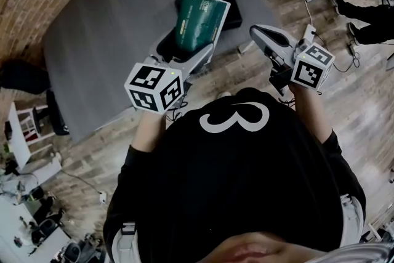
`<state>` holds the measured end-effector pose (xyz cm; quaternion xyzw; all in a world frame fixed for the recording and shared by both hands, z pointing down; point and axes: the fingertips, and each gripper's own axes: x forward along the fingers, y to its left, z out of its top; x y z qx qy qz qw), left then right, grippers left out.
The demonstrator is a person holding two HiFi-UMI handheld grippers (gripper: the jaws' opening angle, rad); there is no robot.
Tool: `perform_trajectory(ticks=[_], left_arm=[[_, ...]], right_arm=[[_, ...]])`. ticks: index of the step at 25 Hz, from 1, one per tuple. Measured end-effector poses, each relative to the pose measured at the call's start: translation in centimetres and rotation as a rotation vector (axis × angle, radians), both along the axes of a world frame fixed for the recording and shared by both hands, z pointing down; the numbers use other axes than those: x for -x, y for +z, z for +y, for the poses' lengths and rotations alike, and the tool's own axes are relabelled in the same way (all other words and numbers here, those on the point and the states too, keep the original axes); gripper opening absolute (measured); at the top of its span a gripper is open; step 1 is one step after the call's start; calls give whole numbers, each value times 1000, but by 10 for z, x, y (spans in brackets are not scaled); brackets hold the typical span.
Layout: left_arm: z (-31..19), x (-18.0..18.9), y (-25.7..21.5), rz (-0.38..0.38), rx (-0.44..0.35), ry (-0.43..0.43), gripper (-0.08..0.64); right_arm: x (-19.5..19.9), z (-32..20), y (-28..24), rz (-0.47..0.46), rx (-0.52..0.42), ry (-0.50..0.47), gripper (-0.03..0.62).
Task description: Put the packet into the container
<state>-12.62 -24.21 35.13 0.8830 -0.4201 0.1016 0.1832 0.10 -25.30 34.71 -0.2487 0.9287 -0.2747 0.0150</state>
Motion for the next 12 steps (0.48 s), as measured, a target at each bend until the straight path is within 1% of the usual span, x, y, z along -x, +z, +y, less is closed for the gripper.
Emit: perform_trajectory(ticks=[4, 12], left_arm=[[-22, 4, -2, 0, 7, 21, 431], [-48, 5, -8, -112, -58, 68, 431]], right_arm=[[1, -19, 3, 0, 22, 9, 2], [-9, -45, 14, -14, 53, 20, 2]])
